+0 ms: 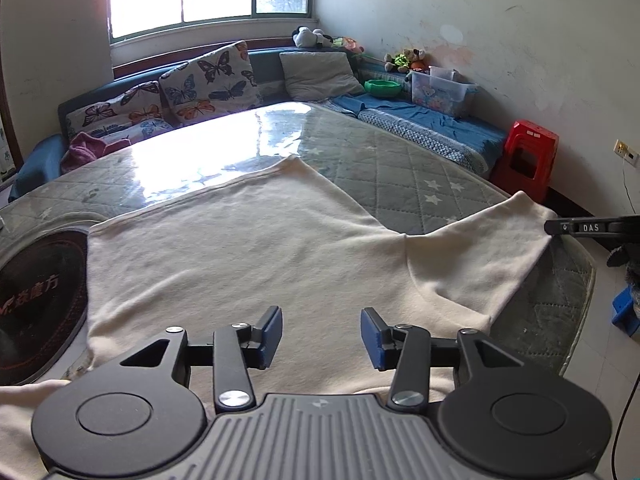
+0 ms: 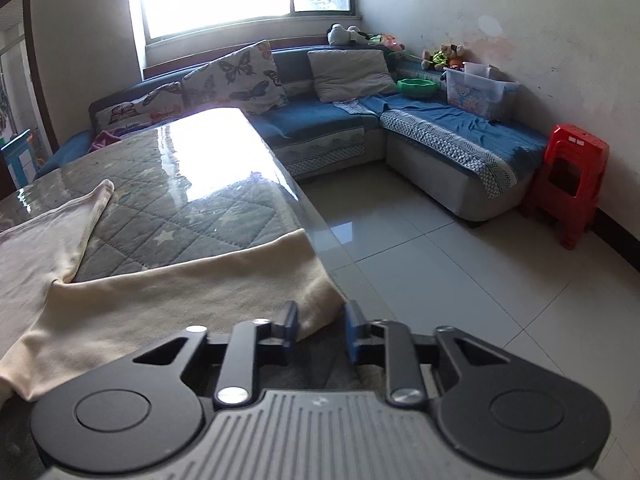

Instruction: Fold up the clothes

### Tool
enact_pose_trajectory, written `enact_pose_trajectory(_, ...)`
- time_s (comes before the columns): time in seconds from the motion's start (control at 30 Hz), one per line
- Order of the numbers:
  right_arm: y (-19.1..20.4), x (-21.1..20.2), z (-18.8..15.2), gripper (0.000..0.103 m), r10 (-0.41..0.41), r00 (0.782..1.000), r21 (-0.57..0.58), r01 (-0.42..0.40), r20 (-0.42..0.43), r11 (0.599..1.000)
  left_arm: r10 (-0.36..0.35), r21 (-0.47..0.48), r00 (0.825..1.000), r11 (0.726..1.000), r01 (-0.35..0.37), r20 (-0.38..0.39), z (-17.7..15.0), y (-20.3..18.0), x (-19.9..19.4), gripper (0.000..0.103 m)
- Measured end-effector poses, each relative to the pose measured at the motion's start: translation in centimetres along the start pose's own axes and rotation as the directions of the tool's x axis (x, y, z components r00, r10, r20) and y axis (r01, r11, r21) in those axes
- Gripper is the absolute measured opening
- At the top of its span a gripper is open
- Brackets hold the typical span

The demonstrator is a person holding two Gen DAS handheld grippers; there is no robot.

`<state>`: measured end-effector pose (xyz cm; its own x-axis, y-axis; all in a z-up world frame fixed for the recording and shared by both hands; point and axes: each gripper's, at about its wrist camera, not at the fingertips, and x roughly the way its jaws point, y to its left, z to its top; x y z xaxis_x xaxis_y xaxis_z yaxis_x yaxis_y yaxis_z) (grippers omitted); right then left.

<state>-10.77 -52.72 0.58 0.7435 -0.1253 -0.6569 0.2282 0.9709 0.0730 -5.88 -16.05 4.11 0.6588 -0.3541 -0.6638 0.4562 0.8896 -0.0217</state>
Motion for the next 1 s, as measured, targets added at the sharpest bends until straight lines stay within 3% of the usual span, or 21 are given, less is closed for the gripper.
enact_pose_trajectory(0.27, -0.3, 0.4, 0.1, 0.013, 0.001, 1.000, 0.028, -0.002, 0.020, 1.000, -0.026, 0.035, 1.000, 0.999, 0.026, -0.015, 0.4, -1.6, 0.9, 0.049)
enact_pose_trajectory(0.4, -0.4, 0.1, 0.3, 0.005, 0.005, 0.999, 0.027, -0.006, 0.049, 1.000, -0.040, 0.051, 0.999, 0.998, 0.042, -0.029, 0.4, -2.4, 1.3, 0.050)
enact_pose_trajectory(0.6, -0.8, -0.7, 1.9, 0.004, 0.008, 0.995, 0.027, -0.011, 0.099, 1.000, -0.061, 0.079, 0.997, 0.995, 0.065, -0.050, 0.2, -3.6, 2.1, 0.051)
enact_pose_trajectory(0.77, -0.8, 0.5, 1.8, 0.004, 0.003, 0.998, 0.026, -0.005, 0.065, 1.000, -0.077, 0.097, 0.995, 0.992, 0.083, -0.067, 0.0, -4.3, 2.6, 0.051)
enact_pose_trajectory(1.0, -0.7, -0.5, 3.7, 0.004, 0.053, 0.993, 0.044, -0.058, 0.102, 0.997, -0.077, 0.100, 0.995, 0.991, 0.084, -0.068, 0.0, -4.4, 2.7, 0.054)
